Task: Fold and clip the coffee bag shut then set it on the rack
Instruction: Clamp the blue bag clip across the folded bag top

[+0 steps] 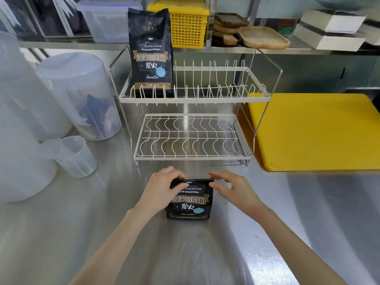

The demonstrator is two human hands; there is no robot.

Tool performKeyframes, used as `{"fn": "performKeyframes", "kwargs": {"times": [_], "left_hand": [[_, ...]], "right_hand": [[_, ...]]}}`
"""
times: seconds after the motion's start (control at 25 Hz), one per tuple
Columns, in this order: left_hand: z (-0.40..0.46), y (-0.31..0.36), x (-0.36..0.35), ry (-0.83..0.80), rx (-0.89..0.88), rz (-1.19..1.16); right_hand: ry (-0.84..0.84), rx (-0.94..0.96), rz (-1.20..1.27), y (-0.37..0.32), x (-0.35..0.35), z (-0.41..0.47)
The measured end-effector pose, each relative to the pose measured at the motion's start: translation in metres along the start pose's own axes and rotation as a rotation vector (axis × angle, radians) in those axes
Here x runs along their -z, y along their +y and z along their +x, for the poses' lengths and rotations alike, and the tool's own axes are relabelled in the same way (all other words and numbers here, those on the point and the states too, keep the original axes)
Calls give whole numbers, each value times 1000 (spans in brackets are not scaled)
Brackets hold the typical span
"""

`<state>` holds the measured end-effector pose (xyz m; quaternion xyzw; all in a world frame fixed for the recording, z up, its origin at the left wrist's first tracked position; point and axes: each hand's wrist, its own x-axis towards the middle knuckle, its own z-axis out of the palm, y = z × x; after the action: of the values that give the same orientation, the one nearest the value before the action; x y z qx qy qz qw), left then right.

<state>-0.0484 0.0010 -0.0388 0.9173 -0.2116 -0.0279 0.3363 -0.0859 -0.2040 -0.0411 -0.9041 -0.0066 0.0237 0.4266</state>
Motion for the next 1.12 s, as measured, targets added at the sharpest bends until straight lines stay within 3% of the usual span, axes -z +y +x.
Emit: {"fn": "performKeyframes", "kwargs": {"times": [0.56,0.96,1.12], "left_hand": [[-4,0,-7,44,45,-59],[-5,-2,-5,21,42,-67],[-6,-6,0,-20,78,-186]], "right_hand": [[48,-421,-358,106,-4,-53],[173,-449,-242,108,-12,-49],[220,-499,-15,93,-10,-42]]}}
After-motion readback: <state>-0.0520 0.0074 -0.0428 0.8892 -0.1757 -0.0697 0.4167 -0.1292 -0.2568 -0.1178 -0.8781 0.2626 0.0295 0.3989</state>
